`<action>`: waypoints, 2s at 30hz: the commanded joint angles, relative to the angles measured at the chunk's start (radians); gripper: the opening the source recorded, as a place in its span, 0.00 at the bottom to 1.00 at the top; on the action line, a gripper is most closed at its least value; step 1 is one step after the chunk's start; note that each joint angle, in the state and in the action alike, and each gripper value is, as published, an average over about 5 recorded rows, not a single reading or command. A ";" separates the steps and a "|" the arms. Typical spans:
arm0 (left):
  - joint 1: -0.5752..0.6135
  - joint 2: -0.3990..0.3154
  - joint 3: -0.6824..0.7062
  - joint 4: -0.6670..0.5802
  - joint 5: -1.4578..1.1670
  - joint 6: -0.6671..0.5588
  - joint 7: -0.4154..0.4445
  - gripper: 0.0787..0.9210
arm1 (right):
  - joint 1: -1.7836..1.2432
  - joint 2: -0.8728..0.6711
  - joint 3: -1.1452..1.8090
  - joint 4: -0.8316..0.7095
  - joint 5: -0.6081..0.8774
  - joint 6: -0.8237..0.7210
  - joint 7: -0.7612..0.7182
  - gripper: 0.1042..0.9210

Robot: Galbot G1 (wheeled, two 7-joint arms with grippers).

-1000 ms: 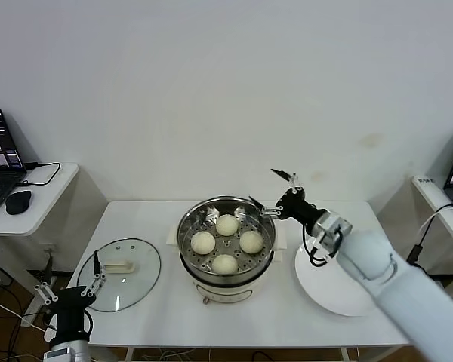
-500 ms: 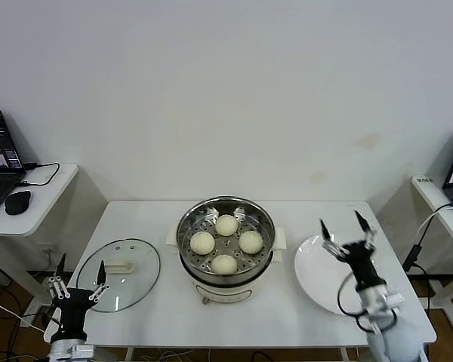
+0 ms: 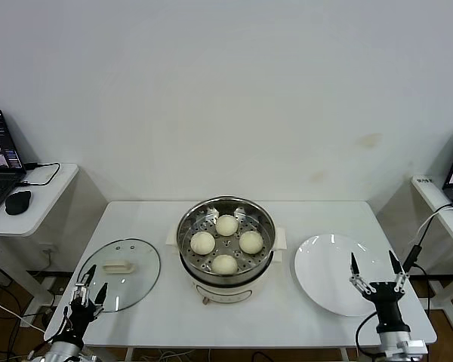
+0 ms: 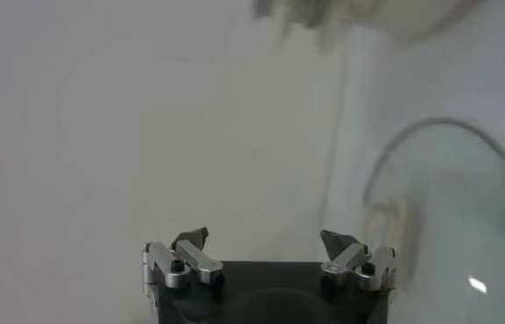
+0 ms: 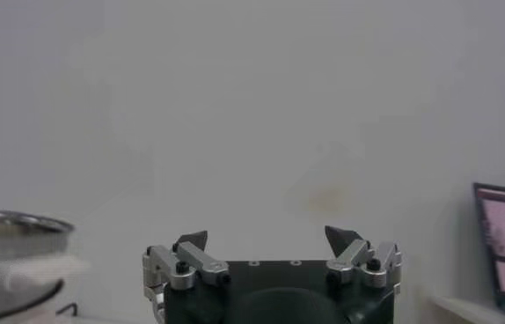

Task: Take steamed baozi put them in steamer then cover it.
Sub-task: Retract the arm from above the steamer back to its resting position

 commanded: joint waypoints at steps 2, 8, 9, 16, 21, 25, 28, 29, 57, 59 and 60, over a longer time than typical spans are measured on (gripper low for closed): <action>-0.177 0.059 0.060 0.200 0.184 -0.008 0.000 0.88 | -0.045 0.046 0.042 -0.017 -0.016 0.042 0.005 0.88; -0.292 0.086 0.110 0.302 0.165 -0.020 -0.007 0.88 | -0.056 0.057 0.043 -0.020 -0.023 0.047 0.002 0.88; -0.311 0.088 0.116 0.324 0.164 -0.024 -0.009 0.88 | -0.057 0.060 0.044 -0.018 -0.023 0.047 0.002 0.88; -0.404 0.094 0.147 0.456 0.165 -0.041 -0.014 0.88 | -0.068 0.080 0.048 -0.011 -0.036 0.053 -0.004 0.88; -0.449 0.087 0.159 0.525 0.170 -0.049 -0.022 0.88 | -0.076 0.083 0.057 -0.011 -0.039 0.059 -0.005 0.88; -0.481 0.083 0.162 0.543 0.174 -0.049 -0.022 0.88 | -0.078 0.083 0.063 -0.015 -0.039 0.064 -0.006 0.88; -0.492 0.082 0.164 0.538 0.173 -0.048 -0.017 0.88 | -0.079 0.084 0.062 -0.019 -0.041 0.067 -0.007 0.88; -0.494 0.082 0.165 0.535 0.173 -0.047 -0.014 0.88 | -0.079 0.084 0.061 -0.020 -0.042 0.068 -0.008 0.88; -0.438 0.087 0.175 0.382 0.149 -0.035 0.040 0.88 | -0.079 0.083 0.043 -0.029 -0.050 0.072 -0.012 0.88; -0.441 0.087 0.176 0.392 0.149 -0.037 0.037 0.88 | -0.080 0.083 0.043 -0.030 -0.050 0.072 -0.012 0.88; -0.444 0.087 0.176 0.397 0.149 -0.038 0.036 0.88 | -0.079 0.083 0.043 -0.031 -0.051 0.072 -0.012 0.88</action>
